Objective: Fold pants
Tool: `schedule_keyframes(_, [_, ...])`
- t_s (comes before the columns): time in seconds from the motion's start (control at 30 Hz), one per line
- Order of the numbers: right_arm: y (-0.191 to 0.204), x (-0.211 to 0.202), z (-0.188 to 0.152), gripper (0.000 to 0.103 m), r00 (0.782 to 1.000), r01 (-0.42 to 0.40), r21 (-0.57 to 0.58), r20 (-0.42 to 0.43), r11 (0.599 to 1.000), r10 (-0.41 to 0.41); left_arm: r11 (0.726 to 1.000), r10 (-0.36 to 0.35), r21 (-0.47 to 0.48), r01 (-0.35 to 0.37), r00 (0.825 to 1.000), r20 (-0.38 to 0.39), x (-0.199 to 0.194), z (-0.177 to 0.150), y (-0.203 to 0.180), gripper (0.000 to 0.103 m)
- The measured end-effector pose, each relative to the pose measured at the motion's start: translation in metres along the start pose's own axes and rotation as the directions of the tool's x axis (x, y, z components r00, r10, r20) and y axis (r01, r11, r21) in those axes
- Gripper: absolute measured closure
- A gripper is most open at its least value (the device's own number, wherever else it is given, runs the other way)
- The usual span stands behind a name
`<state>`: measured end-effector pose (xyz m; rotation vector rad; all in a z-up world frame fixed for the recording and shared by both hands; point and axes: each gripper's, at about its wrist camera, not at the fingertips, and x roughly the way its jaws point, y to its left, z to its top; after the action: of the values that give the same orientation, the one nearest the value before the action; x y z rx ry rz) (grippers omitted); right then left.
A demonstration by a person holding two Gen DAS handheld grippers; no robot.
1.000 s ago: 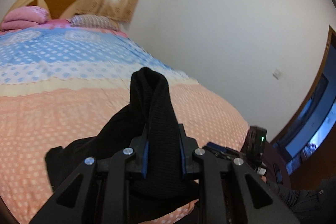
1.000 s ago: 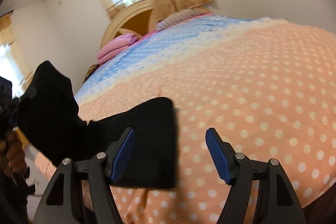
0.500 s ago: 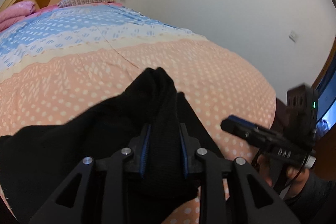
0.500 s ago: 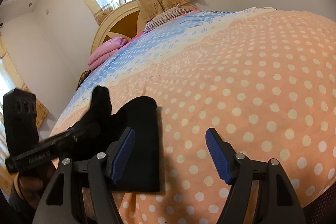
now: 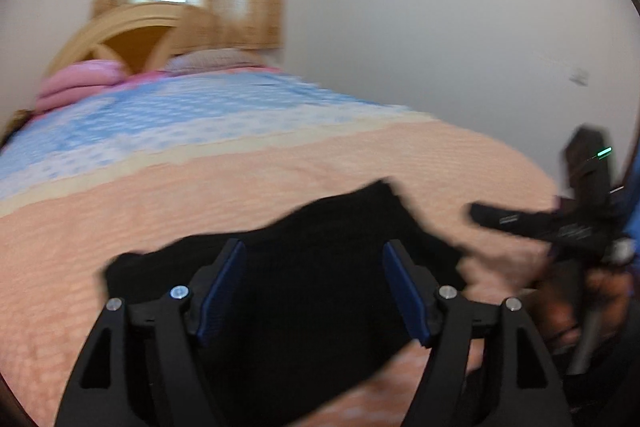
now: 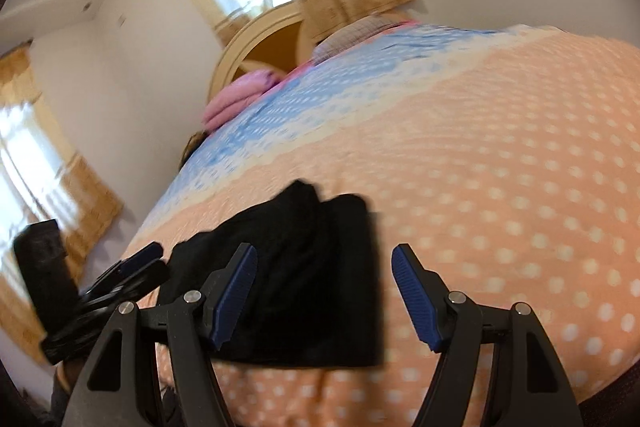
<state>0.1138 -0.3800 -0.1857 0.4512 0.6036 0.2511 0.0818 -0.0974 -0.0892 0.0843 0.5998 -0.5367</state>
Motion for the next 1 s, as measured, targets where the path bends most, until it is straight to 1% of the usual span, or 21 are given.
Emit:
schedule_keyframes(0.07, [0.016,0.009,0.000,0.032,1.000,-0.004,-0.032,-0.021,0.999,0.003,0.997,0.049,-0.050,-0.051,0.998,-0.028,0.003,-0.008,0.020,0.026])
schedule_keyframes(0.17, [0.031,0.030,-0.004,0.032,0.994,0.043,-0.079,-0.099,0.996,-0.051,0.987,0.086,-0.133,-0.093,0.994,-0.063,0.008,-0.020,0.045,0.026])
schedule_keyframes(0.2, [0.034,0.037,-0.006,0.034,0.990,0.055,-0.091,-0.125,0.994,-0.067,0.982,0.099,-0.153,-0.109,0.992,-0.072,0.010,-0.023,0.051,0.026])
schedule_keyframes(0.23, [0.038,0.044,-0.010,0.043,0.984,0.072,-0.117,-0.155,0.990,-0.090,0.979,0.102,-0.167,-0.114,0.992,-0.081,0.012,-0.026,0.055,0.026])
schedule_keyframes(0.27, [0.042,0.047,-0.014,0.076,0.978,0.095,-0.153,-0.170,0.984,-0.121,0.979,0.099,-0.171,-0.113,0.991,-0.085,0.016,-0.027,0.055,0.026])
schedule_keyframes(0.3, [0.043,0.046,-0.016,0.086,0.978,0.112,-0.168,-0.158,0.979,-0.139,0.978,0.101,-0.174,-0.115,0.991,-0.086,0.017,-0.029,0.056,0.026])
schedule_keyframes(0.37, [0.038,0.035,-0.016,0.087,0.986,0.077,-0.148,-0.138,0.986,-0.098,0.979,0.102,-0.171,-0.114,0.991,-0.082,0.017,-0.030,0.055,0.025])
schedule_keyframes(0.4, [0.034,0.028,-0.015,0.087,0.988,0.067,-0.130,-0.132,0.989,-0.085,0.979,0.102,-0.168,-0.114,0.992,-0.078,0.017,-0.030,0.054,0.022])
schedule_keyframes(0.47, [0.026,0.021,-0.014,0.087,0.988,0.070,-0.104,-0.127,0.992,-0.083,0.979,0.106,-0.169,-0.118,0.991,-0.077,0.018,-0.031,0.055,0.012])
schedule_keyframes(0.5, [0.022,0.021,-0.015,0.087,0.987,0.076,-0.094,-0.132,0.993,-0.088,0.978,0.111,-0.170,-0.122,0.991,-0.071,0.020,-0.033,0.056,0.004])
schedule_keyframes(0.53, [0.013,0.025,-0.019,0.087,0.983,0.078,-0.080,-0.163,0.994,-0.090,0.976,0.124,-0.170,-0.133,0.990,-0.064,0.021,-0.034,0.055,0.000])
schedule_keyframes(0.57, [0.007,0.030,-0.022,0.087,0.979,0.068,-0.064,-0.188,0.996,-0.079,0.976,0.128,-0.169,-0.137,0.990,-0.066,0.019,-0.039,0.057,0.000])
schedule_keyframes(0.6, [-0.005,0.035,-0.025,0.086,0.978,0.056,-0.018,-0.201,0.998,-0.059,0.976,0.127,-0.167,-0.138,0.989,-0.078,0.023,-0.041,0.057,0.000])
schedule_keyframes(0.7, [-0.022,0.037,-0.025,0.079,0.980,-0.001,0.094,-0.198,0.996,0.020,0.976,0.130,-0.163,-0.146,0.986,-0.107,0.030,-0.048,0.058,0.000])
schedule_keyframes(0.73, [-0.021,0.034,-0.024,0.078,0.982,-0.002,0.097,-0.190,0.995,0.021,0.976,0.129,-0.165,-0.144,0.987,-0.100,0.028,-0.048,0.058,0.000])
schedule_keyframes(0.77, [-0.016,0.027,-0.020,0.071,0.988,0.024,0.076,-0.153,0.997,-0.012,0.975,0.129,-0.167,-0.144,0.987,-0.096,0.027,-0.048,0.058,0.000])
schedule_keyframes(0.8, [-0.011,0.020,-0.016,0.058,0.992,0.075,0.045,-0.109,0.996,-0.070,0.974,0.132,-0.170,-0.147,0.987,-0.097,0.027,-0.047,0.059,0.000])
schedule_keyframes(0.83, [-0.006,0.014,-0.013,0.053,0.992,0.113,0.017,-0.064,0.993,-0.111,0.973,0.133,-0.175,-0.148,0.987,-0.095,0.026,-0.047,0.060,0.000])
schedule_keyframes(0.87, [0.002,0.008,-0.009,0.052,0.993,0.119,-0.010,-0.023,0.993,-0.120,0.972,0.133,-0.183,-0.148,0.987,-0.092,0.026,-0.047,0.060,0.000])
schedule_keyframes(0.93, [0.021,0.004,-0.002,0.052,0.996,0.092,-0.064,0.012,0.994,-0.091,0.971,0.133,-0.188,-0.149,0.986,-0.096,0.027,-0.047,0.060,0.000])
schedule_keyframes(1.0, [0.036,0.011,0.003,0.051,0.998,0.059,-0.103,0.010,0.993,-0.058,0.971,0.139,-0.181,-0.156,0.985,-0.101,0.029,-0.047,0.059,0.000])
